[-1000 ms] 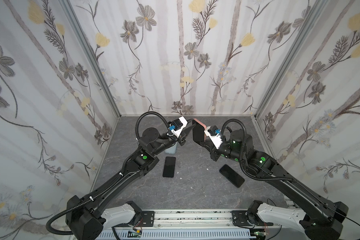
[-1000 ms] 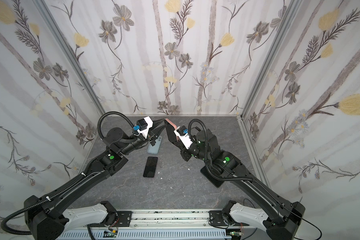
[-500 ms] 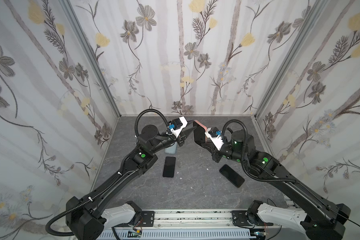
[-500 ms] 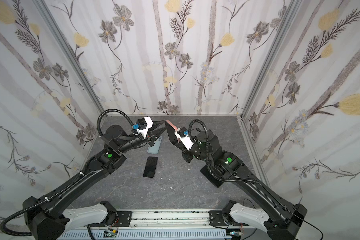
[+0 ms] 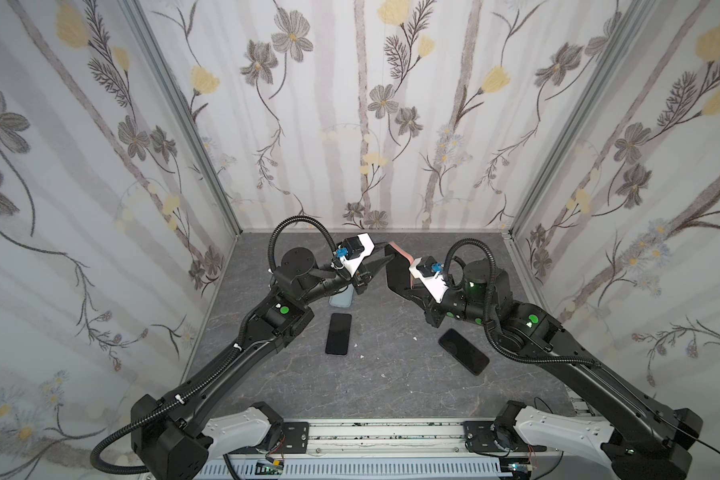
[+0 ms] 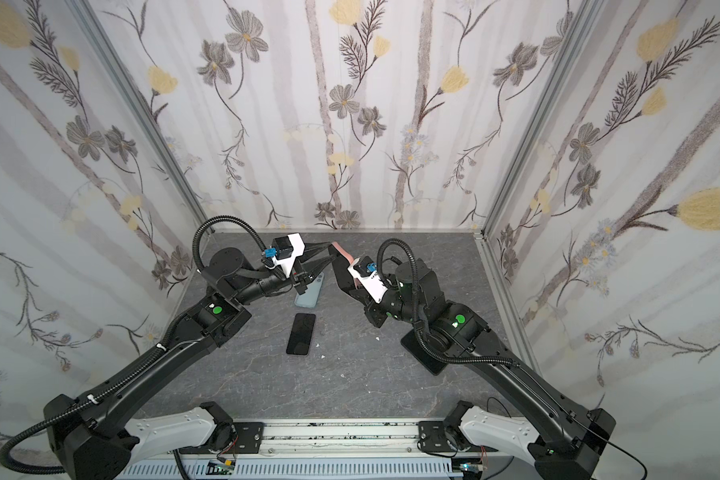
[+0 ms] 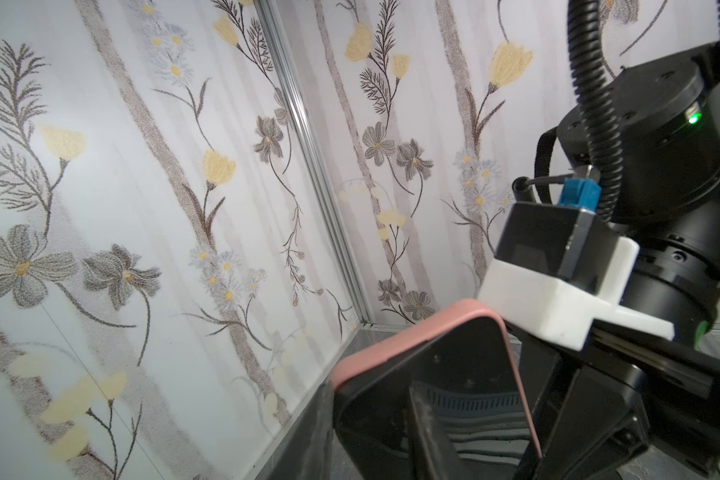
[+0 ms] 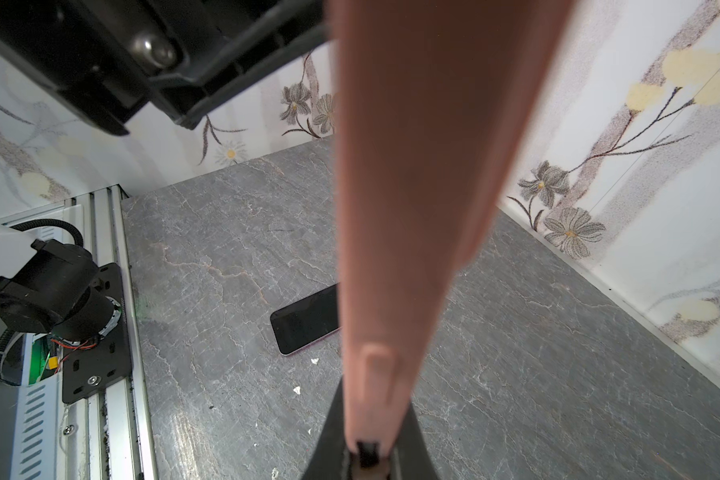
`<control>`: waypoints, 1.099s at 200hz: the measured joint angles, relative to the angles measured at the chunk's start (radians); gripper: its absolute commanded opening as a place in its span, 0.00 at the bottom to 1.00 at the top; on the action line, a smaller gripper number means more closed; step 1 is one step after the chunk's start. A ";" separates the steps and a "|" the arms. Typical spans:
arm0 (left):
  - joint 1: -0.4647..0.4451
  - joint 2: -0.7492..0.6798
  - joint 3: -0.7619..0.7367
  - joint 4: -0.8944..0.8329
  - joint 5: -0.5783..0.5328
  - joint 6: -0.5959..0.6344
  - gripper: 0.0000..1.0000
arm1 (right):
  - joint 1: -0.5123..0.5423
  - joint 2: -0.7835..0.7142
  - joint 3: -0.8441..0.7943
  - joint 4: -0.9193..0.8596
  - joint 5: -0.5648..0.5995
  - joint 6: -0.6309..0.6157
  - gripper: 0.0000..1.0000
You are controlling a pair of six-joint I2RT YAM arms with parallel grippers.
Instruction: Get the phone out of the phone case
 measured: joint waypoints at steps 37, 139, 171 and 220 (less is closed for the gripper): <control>0.015 -0.001 0.002 0.017 0.084 -0.035 0.29 | -0.037 -0.021 -0.002 -0.019 -0.077 -0.018 0.00; 0.030 0.015 0.015 0.049 0.384 -0.147 0.24 | -0.145 -0.073 -0.047 -0.020 -0.349 -0.071 0.00; 0.030 0.015 0.015 0.047 0.451 -0.166 0.27 | -0.177 -0.103 -0.092 0.017 -0.397 -0.069 0.00; 0.019 0.006 0.014 0.124 0.488 -0.244 0.28 | -0.193 -0.146 -0.173 0.194 -0.474 0.008 0.00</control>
